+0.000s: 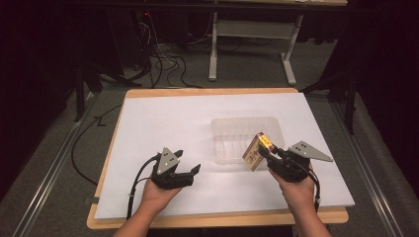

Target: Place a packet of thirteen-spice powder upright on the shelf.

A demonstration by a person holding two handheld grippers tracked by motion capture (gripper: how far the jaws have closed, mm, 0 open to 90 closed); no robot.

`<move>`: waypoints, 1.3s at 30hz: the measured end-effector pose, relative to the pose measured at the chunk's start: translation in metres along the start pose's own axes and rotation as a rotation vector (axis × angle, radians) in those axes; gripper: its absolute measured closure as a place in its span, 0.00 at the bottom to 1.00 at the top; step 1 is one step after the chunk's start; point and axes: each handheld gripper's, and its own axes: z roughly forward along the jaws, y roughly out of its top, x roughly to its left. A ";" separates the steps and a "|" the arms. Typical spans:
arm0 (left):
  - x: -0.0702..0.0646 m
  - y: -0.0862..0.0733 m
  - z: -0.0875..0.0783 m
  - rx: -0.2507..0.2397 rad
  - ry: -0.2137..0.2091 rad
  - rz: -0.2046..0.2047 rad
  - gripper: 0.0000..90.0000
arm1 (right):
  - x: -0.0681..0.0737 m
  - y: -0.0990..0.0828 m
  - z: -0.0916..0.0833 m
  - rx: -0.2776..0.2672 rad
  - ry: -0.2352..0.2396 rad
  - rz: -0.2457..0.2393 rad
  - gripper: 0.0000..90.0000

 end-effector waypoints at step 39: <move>0.003 -0.002 -0.003 0.003 -0.020 0.006 0.26 | -0.047 0.039 0.032 -0.040 -0.396 0.000 0.76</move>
